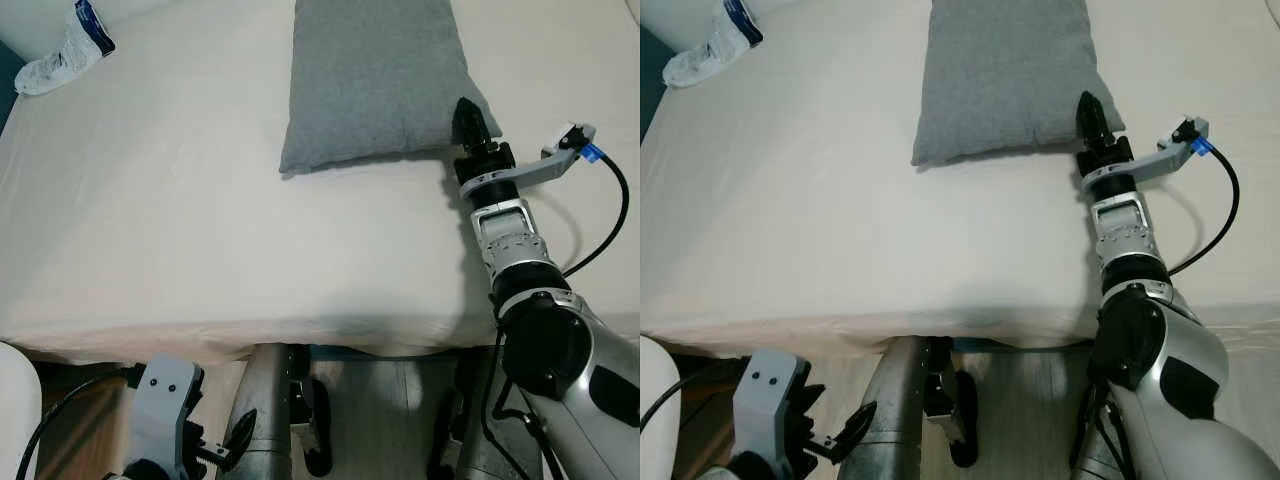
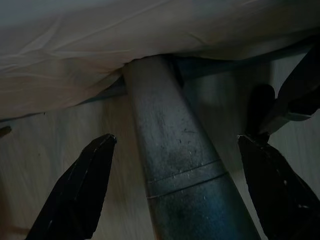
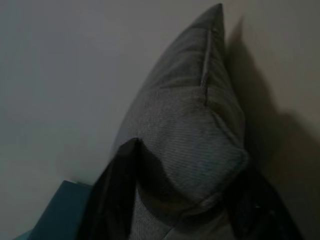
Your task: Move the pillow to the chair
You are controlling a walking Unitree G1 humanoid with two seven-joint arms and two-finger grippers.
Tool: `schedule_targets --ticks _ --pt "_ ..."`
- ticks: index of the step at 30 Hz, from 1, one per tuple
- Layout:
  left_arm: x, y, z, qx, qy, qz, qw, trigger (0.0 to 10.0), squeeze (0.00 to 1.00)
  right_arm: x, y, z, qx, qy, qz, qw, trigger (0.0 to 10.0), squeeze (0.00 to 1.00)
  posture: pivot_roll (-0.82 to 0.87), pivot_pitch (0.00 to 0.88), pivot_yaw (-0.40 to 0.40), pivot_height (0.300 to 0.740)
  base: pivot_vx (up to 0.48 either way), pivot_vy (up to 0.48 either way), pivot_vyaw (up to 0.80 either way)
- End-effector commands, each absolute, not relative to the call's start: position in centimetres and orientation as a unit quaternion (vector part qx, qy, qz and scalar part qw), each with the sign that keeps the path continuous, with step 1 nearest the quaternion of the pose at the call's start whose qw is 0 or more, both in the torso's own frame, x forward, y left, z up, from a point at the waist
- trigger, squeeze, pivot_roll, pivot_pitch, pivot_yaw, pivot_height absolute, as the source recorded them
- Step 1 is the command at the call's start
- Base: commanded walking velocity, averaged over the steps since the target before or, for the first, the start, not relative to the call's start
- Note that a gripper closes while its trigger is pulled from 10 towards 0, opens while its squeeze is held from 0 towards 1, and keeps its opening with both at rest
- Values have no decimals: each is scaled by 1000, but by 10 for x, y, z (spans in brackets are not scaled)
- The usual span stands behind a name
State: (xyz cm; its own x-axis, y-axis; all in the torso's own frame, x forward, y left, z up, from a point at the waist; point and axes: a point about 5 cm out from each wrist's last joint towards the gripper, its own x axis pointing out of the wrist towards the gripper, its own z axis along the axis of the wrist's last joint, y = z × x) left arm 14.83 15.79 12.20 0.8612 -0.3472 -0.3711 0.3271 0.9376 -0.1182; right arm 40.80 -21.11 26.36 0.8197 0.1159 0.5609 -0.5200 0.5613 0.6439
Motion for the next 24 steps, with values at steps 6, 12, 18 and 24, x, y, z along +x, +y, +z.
schedule_targets --ticks 6,12,18,24 --pt "146 166 115 -17 226 -159 961 10000 0 409 -202 259 418 -223 197 858 0 0 372 532 315 570 0 0 0" --pt "155 161 111 -23 217 -158 963 10000 0 407 -202 242 386 -196 188 882 0 0 343 508 285 570 0 0 0" --pt "175 148 106 -41 194 -158 967 10000 0 406 -196 231 354 -174 193 898 0 0 278 459 231 570 0 0 0" --pt "199 133 101 -62 166 -158 971 10000 0 403 -185 222 339 -173 213 900 0 0 188 385 167 570 0 0 0"
